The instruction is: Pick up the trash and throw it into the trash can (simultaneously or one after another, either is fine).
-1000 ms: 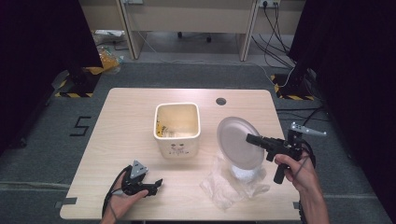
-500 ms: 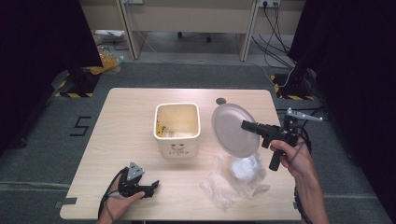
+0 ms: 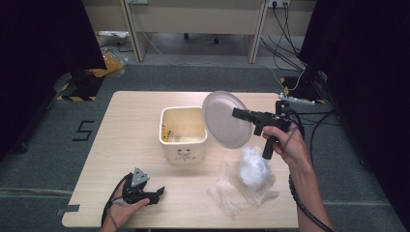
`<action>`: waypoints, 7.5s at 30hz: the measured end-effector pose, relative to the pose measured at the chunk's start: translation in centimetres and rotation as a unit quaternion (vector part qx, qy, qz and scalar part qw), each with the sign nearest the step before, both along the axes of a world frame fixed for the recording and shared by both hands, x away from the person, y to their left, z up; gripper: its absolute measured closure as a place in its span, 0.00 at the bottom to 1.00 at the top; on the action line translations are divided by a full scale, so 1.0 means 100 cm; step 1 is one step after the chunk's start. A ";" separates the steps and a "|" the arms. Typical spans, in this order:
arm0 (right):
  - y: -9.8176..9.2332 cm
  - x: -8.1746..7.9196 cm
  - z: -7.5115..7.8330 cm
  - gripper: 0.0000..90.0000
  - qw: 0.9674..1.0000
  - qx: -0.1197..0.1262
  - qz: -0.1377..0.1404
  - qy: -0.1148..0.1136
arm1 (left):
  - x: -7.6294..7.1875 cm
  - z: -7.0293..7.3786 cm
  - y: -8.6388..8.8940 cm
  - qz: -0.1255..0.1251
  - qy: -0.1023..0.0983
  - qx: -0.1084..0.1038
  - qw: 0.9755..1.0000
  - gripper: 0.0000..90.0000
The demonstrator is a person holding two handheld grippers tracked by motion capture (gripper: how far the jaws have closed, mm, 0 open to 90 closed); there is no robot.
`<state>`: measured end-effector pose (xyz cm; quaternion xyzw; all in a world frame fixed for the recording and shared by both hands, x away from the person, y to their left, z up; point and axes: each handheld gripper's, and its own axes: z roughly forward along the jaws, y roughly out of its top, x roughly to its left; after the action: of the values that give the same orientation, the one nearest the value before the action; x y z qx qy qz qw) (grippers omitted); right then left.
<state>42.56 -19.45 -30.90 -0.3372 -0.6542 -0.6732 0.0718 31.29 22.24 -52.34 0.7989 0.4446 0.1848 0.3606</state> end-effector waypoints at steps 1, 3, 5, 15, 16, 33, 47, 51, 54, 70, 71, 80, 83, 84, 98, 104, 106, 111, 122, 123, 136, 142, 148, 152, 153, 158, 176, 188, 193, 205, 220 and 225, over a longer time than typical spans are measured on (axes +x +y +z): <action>0.003 0.002 0.000 0.93 1.000 0.000 0.001 0.001 | 0.000 0.000 0.000 0.000 0.000 0.001 1.000 0.15; 0.009 0.007 0.001 0.93 1.000 0.002 0.003 0.005 | 0.000 0.000 0.000 -0.001 0.000 0.001 1.000 0.15; 0.014 0.011 0.002 0.93 1.000 0.001 0.006 0.006 | 0.000 0.000 0.000 -0.001 0.001 0.001 1.000 0.15; 0.037 0.030 0.004 0.93 1.000 -0.003 0.012 0.020 | 0.000 0.000 0.000 -0.001 0.000 0.001 1.000 0.15; 0.040 0.032 0.005 0.93 1.000 -0.002 0.014 0.021 | 0.000 0.000 0.000 -0.001 0.000 0.001 1.000 0.15; 0.094 0.067 -0.016 0.93 0.998 -0.017 0.033 0.049 | 0.000 0.000 0.000 0.000 0.001 0.000 1.000 0.15; 0.121 0.087 -0.058 0.91 0.993 -0.069 0.036 0.088 | 0.000 0.000 0.000 0.000 0.001 0.000 1.000 0.15; 0.124 0.089 -0.071 0.89 0.991 -0.086 0.027 0.096 | 0.000 0.000 0.000 0.000 0.001 0.000 1.000 0.15; 0.124 0.089 -0.073 0.87 0.991 -0.095 0.023 0.094 | 0.000 0.000 0.000 0.000 0.001 0.000 1.000 0.15; 0.086 0.073 -0.053 0.70 0.989 -0.141 -0.022 0.042 | 0.000 0.000 0.000 0.000 0.000 0.001 1.000 0.15; 0.086 0.073 -0.053 0.70 0.989 -0.141 -0.022 0.042 | 0.000 0.000 0.000 0.000 0.001 0.001 1.000 0.15; 0.039 0.044 -0.056 0.62 0.985 -0.166 -0.038 0.030 | 0.000 0.000 0.000 0.002 0.000 0.000 1.000 0.15; 0.024 0.030 -0.060 0.57 0.985 -0.167 -0.043 0.027 | 0.000 0.000 0.000 0.002 0.000 0.000 1.000 0.15; 0.024 0.030 -0.060 0.57 0.985 -0.167 -0.043 0.027 | 0.000 0.000 0.000 0.002 0.000 0.000 1.000 0.15; -0.026 -0.021 -0.086 0.50 0.979 -0.191 -0.060 0.025 | 0.000 0.000 0.000 0.005 -0.001 -0.001 1.000 0.15; -0.037 -0.038 -0.106 0.49 0.978 -0.192 -0.067 0.037 | 0.000 0.000 0.000 0.006 0.000 0.000 1.000 0.15; -0.041 -0.046 -0.115 0.48 0.976 -0.201 -0.079 0.036 | 0.000 0.000 0.000 0.006 -0.001 0.000 1.000 0.15; -0.046 -0.059 -0.126 0.45 0.975 -0.196 -0.096 0.034 | 0.000 0.000 0.000 0.006 -0.001 0.000 1.000 0.15; -0.057 -0.079 -0.133 0.42 0.969 -0.213 -0.120 0.039 | 0.000 0.000 0.000 0.006 -0.001 0.000 1.000 0.15; -0.059 -0.080 -0.134 0.41 0.968 -0.218 -0.123 0.037 | 0.000 0.000 0.000 0.006 -0.001 -0.001 1.000 0.15; -0.062 -0.091 -0.136 0.38 0.958 -0.241 -0.148 0.034 | 0.000 0.000 0.000 0.006 -0.001 -0.001 1.000 0.15; -0.061 -0.094 -0.141 0.37 0.950 -0.267 -0.158 0.028 | 0.000 0.000 0.000 0.006 -0.001 -0.001 1.000 0.15; -0.056 -0.090 -0.154 0.36 0.933 -0.315 -0.169 0.028 | 0.000 0.000 0.000 0.006 -0.001 -0.001 1.000 0.15; -0.054 -0.086 -0.165 0.47 0.923 -0.341 -0.175 0.027 | 0.000 0.000 0.000 0.006 -0.001 -0.001 1.000 0.15; -0.055 -0.086 -0.166 0.51 0.922 -0.343 -0.174 0.029 | 0.000 0.000 0.000 0.006 -0.001 -0.001 1.000 0.15; -0.061 -0.087 -0.165 0.71 0.926 -0.331 -0.177 0.029 | 0.000 0.000 0.000 0.006 -0.001 -0.001 1.000 0.15; -0.092 -0.102 -0.123 0.97 0.953 -0.237 -0.186 -0.005 | 0.000 0.000 0.000 0.006 -0.001 -0.001 1.000 0.15; -0.092 -0.102 -0.091 0.99 0.974 -0.153 -0.161 -0.030 | 0.000 0.000 0.000 0.007 -0.001 -0.001 1.000 0.15; -0.088 -0.093 -0.071 0.99 0.980 -0.122 -0.153 -0.045 | 0.000 0.000 0.000 0.008 -0.002 -0.002 1.000 0.15; -0.058 -0.055 -0.007 0.99 0.987 -0.084 -0.112 -0.085 | 0.000 0.000 0.000 0.006 -0.001 0.000 1.000 0.15; -0.004 -0.012 0.027 0.99 0.993 -0.063 -0.063 -0.080 | 0.000 0.000 0.000 0.006 -0.001 0.000 1.000 0.15; 0.013 -0.001 0.040 0.99 0.993 -0.061 -0.053 -0.081 | 0.000 0.000 0.000 0.006 -0.001 0.001 1.000 0.15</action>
<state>42.43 -18.14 -26.94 -0.3192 -0.6788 -0.6602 -0.0381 31.30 22.23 -52.34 0.7962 0.4490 0.1880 0.3594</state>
